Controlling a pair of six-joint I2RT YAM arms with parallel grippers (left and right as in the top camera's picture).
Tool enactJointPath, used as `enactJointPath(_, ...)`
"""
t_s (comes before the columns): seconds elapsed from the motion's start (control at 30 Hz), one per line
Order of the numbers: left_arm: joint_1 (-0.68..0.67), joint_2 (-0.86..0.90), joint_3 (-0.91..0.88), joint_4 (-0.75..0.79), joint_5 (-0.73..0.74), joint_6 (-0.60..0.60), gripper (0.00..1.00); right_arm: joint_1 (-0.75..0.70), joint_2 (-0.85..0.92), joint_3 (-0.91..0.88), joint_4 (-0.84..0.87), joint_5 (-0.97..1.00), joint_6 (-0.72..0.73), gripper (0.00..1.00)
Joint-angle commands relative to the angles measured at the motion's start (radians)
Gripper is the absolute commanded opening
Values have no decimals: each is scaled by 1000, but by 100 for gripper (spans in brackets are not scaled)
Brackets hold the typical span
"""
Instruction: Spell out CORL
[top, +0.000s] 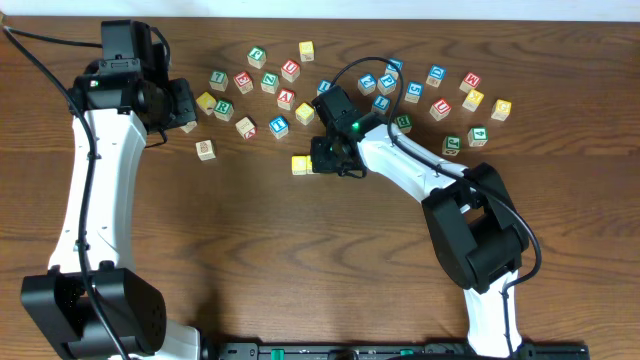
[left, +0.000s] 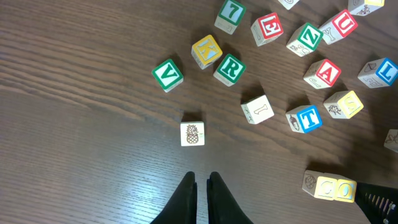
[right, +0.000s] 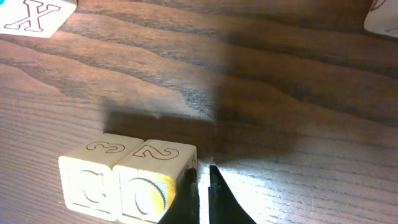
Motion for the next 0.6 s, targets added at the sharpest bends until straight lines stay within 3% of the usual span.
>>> enactJointPath(0.0, 2, -12, 3, 0, -6, 6, 8, 4, 11, -8, 8, 0, 0, 3)
enactJointPath(0.27, 2, -12, 3, 1, -6, 6, 8, -42, -10, 42, -42, 5, -37, 10)
enactJointPath(0.4, 2, -12, 3, 1, -6, 6, 8, -78, -52, 101, -128, 5, -104, 26)
enactJointPath(0.57, 2, -12, 3, 1, -6, 6, 8, -119, -114, 185, -246, 8, -197, 61)
